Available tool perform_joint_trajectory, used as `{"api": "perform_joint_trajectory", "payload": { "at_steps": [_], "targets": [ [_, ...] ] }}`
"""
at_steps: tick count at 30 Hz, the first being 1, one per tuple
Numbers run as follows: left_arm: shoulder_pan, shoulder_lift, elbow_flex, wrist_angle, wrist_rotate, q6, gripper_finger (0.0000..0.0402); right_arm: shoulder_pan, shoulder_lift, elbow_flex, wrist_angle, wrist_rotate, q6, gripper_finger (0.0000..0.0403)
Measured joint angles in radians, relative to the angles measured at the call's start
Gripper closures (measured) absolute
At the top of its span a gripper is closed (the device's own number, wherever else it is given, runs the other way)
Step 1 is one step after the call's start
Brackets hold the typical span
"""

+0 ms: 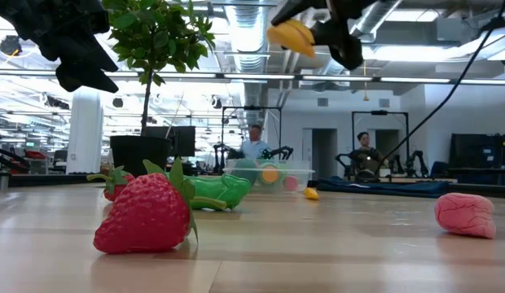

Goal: Pick and placing Produce into tupperware
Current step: Put the yellow banana into the transparent bin

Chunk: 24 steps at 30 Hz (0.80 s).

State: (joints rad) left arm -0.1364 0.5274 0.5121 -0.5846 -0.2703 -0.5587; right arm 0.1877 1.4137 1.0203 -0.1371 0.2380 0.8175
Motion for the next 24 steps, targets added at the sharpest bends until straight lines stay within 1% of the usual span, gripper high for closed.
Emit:
{"api": "perform_joint_trajectory", "payload": {
  "at_steps": [7, 16, 24],
  "targets": [
    [0.0, 0.0, 0.0, 0.0, 0.0, 0.0, 0.0161, -0.098, -0.055, 0.0, 0.044, -0.007, -0.11, 0.0249],
    [0.0, 0.0, 0.0, 0.012, -0.004, -0.005, 0.0161, -0.237, -0.038, 0.0, 0.078, -0.105, -0.198, 0.0244],
    [0.0, 0.0, 0.0, 0.022, -0.005, -0.006, 0.0161, -0.344, -0.018, -0.001, 0.137, -0.185, -0.234, 0.0246]
  ]
}}
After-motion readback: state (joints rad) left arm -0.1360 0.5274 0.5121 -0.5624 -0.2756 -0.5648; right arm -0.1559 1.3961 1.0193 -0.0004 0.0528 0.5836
